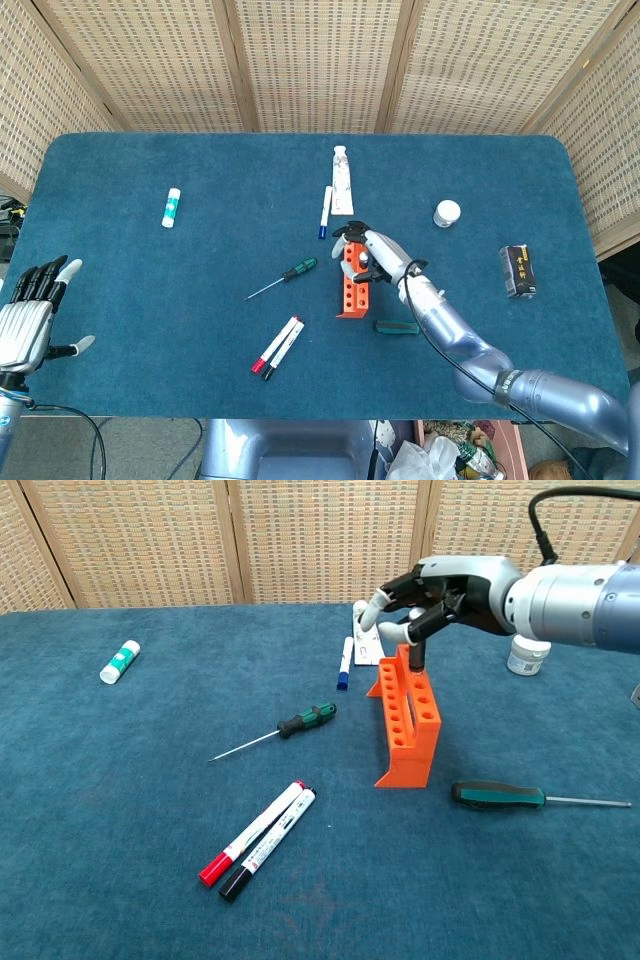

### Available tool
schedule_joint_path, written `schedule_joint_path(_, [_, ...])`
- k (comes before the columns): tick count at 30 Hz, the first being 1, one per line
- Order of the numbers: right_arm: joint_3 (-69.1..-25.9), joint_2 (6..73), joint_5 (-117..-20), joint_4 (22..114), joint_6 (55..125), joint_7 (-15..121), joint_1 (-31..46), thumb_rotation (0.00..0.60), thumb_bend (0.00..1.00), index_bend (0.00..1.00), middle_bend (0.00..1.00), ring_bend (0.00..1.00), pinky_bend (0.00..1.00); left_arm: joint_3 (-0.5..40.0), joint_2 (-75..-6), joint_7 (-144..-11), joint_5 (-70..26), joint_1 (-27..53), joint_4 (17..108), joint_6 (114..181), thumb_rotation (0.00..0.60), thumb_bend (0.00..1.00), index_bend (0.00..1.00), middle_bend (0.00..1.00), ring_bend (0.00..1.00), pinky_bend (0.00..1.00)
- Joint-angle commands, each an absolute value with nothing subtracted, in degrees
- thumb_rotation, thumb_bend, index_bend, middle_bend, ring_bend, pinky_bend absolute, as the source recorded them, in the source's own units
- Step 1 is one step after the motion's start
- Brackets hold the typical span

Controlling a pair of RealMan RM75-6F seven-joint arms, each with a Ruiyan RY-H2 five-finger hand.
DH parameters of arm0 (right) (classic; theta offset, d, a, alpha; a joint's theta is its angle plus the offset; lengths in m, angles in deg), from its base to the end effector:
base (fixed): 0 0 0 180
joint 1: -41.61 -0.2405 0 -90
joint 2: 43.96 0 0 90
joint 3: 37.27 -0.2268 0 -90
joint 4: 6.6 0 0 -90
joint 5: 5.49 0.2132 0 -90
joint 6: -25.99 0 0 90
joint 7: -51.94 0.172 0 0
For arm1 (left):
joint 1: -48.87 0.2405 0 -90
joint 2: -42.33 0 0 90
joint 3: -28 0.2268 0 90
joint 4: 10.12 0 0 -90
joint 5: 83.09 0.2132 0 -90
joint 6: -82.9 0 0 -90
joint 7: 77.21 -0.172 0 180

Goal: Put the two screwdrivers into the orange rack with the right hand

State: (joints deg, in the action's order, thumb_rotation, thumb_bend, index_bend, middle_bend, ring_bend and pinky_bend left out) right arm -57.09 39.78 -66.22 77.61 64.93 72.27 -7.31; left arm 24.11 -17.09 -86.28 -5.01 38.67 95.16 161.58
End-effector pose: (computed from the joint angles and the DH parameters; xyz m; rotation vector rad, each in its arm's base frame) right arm -0.0722 -0.3932 -0.0113 1.6681 -1.6775 1.2842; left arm -0.2514 0.2296 0.1370 -1.4205 -0.9724 -0.8475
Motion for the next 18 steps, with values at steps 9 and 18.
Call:
schedule_joint_path(9, [-54.7, 43.6, -62.8, 73.1, 68.5, 60.5, -9.6, 0.6, 0.49, 0.43, 0.18, 0.0, 0.09, 24.1, -16.9, -85.6, -4.8, 38.8, 95.1, 161.7, 0.6, 0.0, 0.0, 0.0, 0.0, 0.0])
schedule_joint_path(18, [-56.3, 44.2, -58.9, 70.7, 67.5, 59.6, -10.6, 0.6, 0.49, 0.43, 0.18, 0.0, 0.09, 24.2, -16.9, -85.8, -4.7, 38.7, 95.2, 161.6, 0.6, 0.0, 0.0, 0.0, 0.0, 0.0])
